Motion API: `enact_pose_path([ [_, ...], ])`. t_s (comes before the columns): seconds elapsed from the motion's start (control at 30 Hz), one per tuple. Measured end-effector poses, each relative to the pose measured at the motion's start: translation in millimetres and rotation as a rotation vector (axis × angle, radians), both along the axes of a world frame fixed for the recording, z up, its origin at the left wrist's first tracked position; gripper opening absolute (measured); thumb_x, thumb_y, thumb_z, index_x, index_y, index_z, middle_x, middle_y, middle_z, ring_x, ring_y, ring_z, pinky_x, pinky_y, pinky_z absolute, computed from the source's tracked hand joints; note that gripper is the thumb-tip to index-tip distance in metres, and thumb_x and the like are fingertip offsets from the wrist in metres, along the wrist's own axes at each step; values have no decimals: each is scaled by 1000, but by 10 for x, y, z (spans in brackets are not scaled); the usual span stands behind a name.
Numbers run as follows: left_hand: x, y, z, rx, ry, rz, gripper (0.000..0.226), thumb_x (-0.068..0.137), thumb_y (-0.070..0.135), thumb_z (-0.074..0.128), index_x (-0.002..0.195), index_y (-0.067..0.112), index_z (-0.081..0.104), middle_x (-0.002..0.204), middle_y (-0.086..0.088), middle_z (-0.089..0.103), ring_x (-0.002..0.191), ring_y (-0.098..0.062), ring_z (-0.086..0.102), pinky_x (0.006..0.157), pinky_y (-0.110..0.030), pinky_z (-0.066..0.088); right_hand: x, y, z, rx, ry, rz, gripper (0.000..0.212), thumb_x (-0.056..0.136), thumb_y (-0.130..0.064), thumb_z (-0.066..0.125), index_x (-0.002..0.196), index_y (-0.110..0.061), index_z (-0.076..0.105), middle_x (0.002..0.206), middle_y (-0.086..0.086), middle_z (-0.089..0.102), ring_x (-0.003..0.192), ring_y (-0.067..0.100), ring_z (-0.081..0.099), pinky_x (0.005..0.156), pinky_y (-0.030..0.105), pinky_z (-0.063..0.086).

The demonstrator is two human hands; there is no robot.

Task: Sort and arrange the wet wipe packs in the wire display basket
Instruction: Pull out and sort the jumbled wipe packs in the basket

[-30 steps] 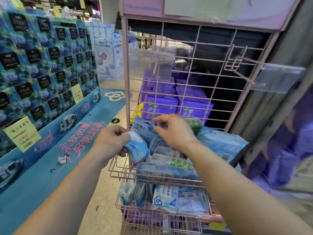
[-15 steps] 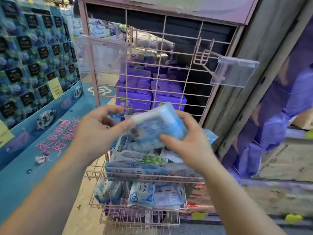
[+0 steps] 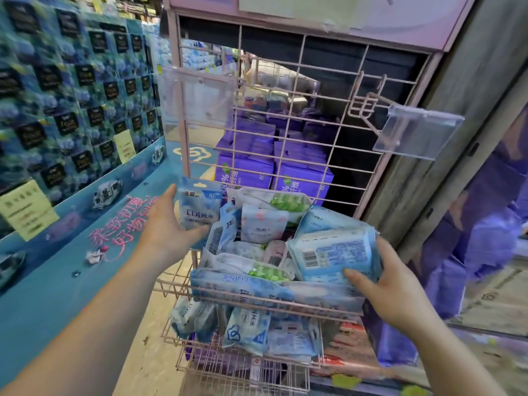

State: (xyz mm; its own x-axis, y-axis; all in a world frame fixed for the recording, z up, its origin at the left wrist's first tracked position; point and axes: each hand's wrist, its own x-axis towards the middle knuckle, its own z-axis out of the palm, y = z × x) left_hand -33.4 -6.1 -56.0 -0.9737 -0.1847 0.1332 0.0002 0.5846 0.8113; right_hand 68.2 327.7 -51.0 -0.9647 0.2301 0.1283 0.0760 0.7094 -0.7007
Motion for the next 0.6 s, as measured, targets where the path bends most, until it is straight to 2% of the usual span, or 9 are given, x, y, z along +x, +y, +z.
enact_pose_path([
  [0.07,-24,40,41,169,-35,-54,105,73,24,81,152,19,12,151,1,35,129,-17,43,105,-41,37,-1,-91,-41,34,29,-44,53,84,-27,70,130,-32,42,99,-17,64,92,12,63,72,29,45],
  [0.13,-73,56,54,340,-51,-104,99,76,13,79,151,16,14,133,11,48,101,-5,53,91,-34,46,9,-172,-77,13,38,-47,55,86,-27,67,133,-29,38,103,-12,61,92,15,60,65,25,42],
  [0.2,-169,7,26,358,-66,-94,90,75,11,79,146,12,24,114,11,55,86,-1,56,74,-27,52,32,-221,-101,-21,17,-81,63,83,-31,69,136,-25,36,113,-6,61,94,13,56,67,16,43],
  [0.23,-224,-37,3,336,-76,-97,83,72,16,82,140,13,35,108,7,61,83,-2,59,68,-27,53,35,-242,-98,26,57,-131,70,79,-40,71,137,-24,36,122,-1,61,103,17,57,76,23,48],
  [0.27,-270,-90,-24,309,-78,-108,78,65,26,86,131,15,47,106,2,66,82,-6,64,68,-31,56,28,-273,-82,139,115,-222,79,73,-50,70,138,-21,37,132,6,57,116,24,54,90,38,49],
  [0.33,-371,-218,-127,270,-92,-116,68,51,43,86,112,24,61,102,0,71,83,-14,69,75,-43,59,35,-423,-11,258,293,-381,89,67,-58,60,141,-14,38,145,18,44,135,36,37,110,53,30],
  [0.4,-474,-312,-192,223,-87,-119,62,55,47,81,110,26,60,107,1,68,89,-15,66,80,-45,57,53,-705,98,219,482,-350,85,68,-55,51,138,-9,42,145,21,42,137,37,32,113,46,21],
  [0.47,-517,-353,-158,162,-68,-108,52,69,40,79,113,22,58,111,0,64,95,-16,61,81,-39,53,42,-1057,155,176,581,-238,71,73,-47,52,135,-11,47,139,14,48,133,30,37,111,38,22],
  [0.6,-509,-465,-64,81,32,-58,40,77,37,76,107,16,59,104,1,61,91,-17,58,75,-29,43,-87,-1380,159,3,550,-162,41,82,-26,65,122,-21,57,117,-5,57,116,11,49,99,22,32],
])
